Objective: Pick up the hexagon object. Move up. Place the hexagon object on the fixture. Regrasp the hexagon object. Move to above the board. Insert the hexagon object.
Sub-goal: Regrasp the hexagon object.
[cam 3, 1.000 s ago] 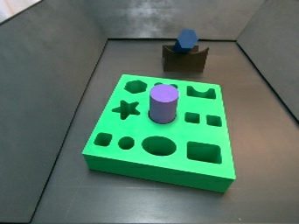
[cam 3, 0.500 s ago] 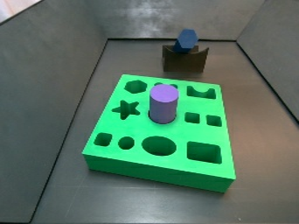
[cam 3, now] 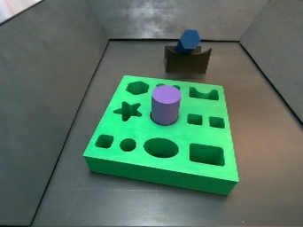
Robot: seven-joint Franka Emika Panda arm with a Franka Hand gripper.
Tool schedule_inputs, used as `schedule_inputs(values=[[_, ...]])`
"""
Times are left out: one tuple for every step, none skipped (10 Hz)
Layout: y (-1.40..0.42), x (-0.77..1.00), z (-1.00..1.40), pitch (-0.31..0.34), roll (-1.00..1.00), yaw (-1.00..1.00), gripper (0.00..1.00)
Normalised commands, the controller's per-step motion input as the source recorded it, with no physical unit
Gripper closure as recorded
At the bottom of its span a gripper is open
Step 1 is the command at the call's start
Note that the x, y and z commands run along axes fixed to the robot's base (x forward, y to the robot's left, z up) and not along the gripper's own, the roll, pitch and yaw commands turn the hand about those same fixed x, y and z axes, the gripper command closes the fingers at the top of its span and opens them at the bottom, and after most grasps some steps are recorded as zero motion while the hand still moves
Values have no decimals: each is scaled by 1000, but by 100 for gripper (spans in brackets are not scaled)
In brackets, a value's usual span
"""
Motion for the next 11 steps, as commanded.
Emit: schedule_inputs(values=[[-52,140,-17,149,1000,98,0],[-52,154,-17,171,1000,118,0],[-57,180,-17,203,1000,158,0],[-58,203,-20,230,1000,202,0],[-62,244,-21,211,788,229,0],[-63,270,-21,191,675,241,0],[-68,313,-22,150,456,255,0],[-59,342,-19,121,312,261,0],[-51,357,-10,76,213,251,0],[-55,355,-14,53,195,244,0],[-62,346,-20,25,184,223,0]])
